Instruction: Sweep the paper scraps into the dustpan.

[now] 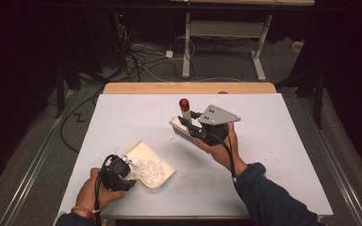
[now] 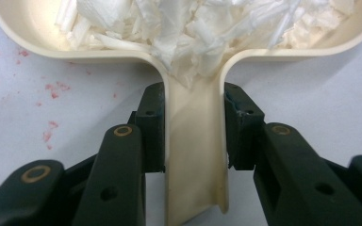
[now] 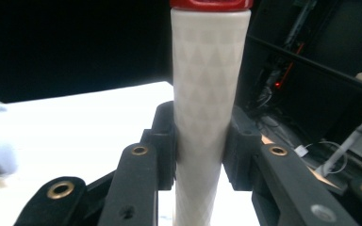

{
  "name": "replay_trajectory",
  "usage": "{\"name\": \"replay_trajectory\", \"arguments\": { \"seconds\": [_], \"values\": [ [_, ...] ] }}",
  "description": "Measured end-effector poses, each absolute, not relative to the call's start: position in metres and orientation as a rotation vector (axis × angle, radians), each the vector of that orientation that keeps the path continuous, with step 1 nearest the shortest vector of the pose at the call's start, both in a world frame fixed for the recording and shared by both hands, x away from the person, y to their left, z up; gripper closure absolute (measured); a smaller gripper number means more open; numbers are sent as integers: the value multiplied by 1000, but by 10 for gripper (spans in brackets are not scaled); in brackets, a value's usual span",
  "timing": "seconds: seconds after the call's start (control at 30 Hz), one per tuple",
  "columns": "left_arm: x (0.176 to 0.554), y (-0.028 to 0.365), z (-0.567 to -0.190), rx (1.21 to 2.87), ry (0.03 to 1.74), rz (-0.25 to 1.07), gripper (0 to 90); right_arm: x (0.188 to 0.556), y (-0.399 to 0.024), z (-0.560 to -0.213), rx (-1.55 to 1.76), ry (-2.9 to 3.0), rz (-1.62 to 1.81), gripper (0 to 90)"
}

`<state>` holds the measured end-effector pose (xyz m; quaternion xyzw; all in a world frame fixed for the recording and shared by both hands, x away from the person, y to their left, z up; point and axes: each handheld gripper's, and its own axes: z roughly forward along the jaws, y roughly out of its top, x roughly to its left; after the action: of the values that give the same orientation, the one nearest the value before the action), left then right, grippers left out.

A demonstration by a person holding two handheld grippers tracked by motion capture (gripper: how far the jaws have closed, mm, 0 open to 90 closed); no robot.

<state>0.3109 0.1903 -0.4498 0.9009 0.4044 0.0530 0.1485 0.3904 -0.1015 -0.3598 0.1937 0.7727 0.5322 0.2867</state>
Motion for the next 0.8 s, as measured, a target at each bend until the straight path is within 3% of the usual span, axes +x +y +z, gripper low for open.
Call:
{"name": "replay_trajectory", "arguments": {
  "seconds": [0.33,0.8],
  "values": [
    [312,191,-451,2585,1160,151,632,430,-80,-393,553,2075,1400,703],
    [312,191,-451,2576,1169,149,632,353,-59,-388,310,2274,1578,703]
  ]
}}
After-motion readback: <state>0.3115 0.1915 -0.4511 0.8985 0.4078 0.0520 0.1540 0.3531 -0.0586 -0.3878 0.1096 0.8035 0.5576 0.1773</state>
